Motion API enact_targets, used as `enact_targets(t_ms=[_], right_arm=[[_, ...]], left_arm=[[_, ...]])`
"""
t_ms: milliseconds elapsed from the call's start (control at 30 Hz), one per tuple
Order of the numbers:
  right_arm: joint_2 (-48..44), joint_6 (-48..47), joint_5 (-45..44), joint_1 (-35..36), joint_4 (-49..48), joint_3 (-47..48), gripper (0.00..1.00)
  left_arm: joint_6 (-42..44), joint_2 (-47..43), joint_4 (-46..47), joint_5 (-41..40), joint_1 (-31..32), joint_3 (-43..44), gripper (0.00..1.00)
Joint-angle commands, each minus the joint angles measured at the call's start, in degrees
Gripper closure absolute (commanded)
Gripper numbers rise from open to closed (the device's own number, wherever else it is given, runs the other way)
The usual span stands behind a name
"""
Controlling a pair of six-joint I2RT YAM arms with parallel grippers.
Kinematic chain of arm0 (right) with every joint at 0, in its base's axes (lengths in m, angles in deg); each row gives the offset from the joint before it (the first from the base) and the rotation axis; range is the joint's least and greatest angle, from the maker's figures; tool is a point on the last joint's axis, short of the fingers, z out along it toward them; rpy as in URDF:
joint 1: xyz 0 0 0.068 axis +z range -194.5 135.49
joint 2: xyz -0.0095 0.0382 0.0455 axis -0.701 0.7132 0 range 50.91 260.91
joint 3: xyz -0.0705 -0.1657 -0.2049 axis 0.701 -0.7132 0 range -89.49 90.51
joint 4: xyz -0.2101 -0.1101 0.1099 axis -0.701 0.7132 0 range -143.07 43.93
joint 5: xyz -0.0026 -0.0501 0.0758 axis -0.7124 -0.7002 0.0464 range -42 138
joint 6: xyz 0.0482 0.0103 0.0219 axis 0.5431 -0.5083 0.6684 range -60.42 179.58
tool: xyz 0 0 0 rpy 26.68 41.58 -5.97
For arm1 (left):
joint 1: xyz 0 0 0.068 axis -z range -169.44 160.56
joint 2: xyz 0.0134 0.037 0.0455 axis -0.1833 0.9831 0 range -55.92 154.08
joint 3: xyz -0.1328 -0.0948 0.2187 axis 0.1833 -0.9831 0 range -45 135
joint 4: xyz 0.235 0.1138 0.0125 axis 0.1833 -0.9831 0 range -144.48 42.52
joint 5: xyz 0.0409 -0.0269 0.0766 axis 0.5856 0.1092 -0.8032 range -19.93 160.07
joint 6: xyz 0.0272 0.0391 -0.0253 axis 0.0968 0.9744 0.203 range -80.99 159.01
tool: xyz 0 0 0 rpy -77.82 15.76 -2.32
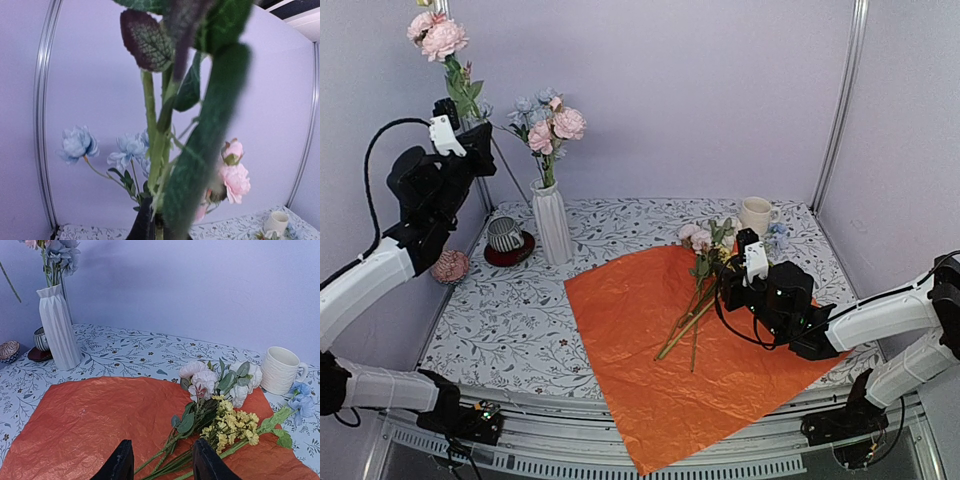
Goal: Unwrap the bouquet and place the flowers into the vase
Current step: Place the fake flower in the vase.
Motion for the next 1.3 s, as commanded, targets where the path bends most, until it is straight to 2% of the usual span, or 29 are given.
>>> enact_targets(t_ms=[0, 267, 600, 1033, 1100, 1200, 1267], right_arm=[[0.2, -1.3, 0.2, -0.2, -1.3, 1.2, 0.57], [0.5, -1.7, 0.4, -0.2, -1.3, 1.4, 0.57], [0.1, -1.9, 1.1, -0.2, -1.0, 1.3, 0.56], [0.2, -2.1, 0.9, -0.2, -0.8, 1.6, 0.55], [0.3, -2.2, 0.9, -0.2, -0.7, 1.7, 0.54], [0.6, -2.3, 0.5, -0.1, -0.6, 1.8, 0.52], [0.8, -2.4, 0.4, -0.2, -0.4, 2.0, 0.52]], left_arm=[[3.2, 4.3, 5.0, -0.7, -1.4, 6.3, 1.00], [2.6, 11.7, 6.0, 2.0, -2.5, 13.8, 1.00], [2.0, 20.7, 5.5, 3.0, -4.4, 17.1, 1.00], [-8.4, 31.8, -2.8, 6.9, -8.9, 18.6, 1.00], [-9.0, 32.9, -3.9, 8.6, -9.3, 19.0, 0.89], [-10.0, 33.6, -5.0, 10.1, -9.8, 19.0, 0.57], [-10.6, 33.3, -5.2, 10.7, -10.0, 18.5, 0.49]])
